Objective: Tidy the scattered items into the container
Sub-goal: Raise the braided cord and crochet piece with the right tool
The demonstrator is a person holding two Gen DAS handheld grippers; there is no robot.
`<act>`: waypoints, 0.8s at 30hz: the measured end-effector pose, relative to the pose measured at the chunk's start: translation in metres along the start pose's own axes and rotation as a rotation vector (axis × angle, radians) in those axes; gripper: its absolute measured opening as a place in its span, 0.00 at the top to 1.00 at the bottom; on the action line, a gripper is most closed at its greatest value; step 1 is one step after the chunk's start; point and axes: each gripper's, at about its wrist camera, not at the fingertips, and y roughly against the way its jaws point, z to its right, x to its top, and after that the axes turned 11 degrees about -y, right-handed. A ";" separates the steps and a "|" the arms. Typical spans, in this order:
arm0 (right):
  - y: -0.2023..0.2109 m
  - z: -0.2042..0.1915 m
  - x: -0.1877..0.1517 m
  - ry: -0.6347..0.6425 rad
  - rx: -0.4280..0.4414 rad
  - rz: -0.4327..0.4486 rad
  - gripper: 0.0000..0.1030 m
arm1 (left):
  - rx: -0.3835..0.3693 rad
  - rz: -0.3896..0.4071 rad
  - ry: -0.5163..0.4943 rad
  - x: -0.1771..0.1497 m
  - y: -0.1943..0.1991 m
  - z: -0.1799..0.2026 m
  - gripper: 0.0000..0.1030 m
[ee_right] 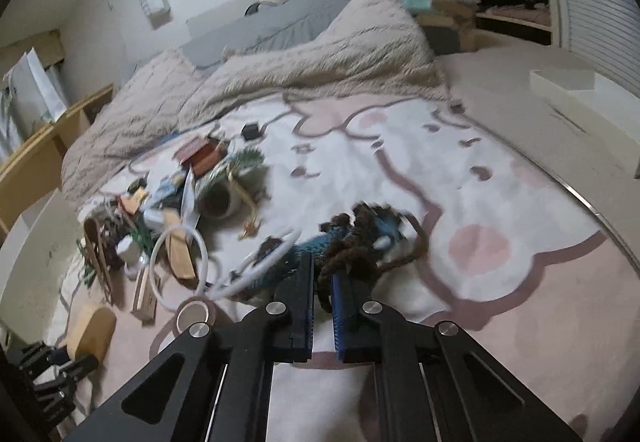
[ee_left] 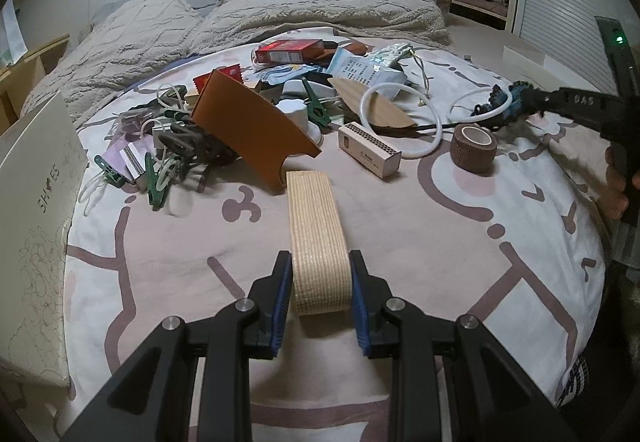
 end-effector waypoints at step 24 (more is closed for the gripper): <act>0.105 -0.012 0.038 -0.063 0.268 0.215 0.92 | -0.005 0.007 0.001 0.000 0.000 0.001 0.73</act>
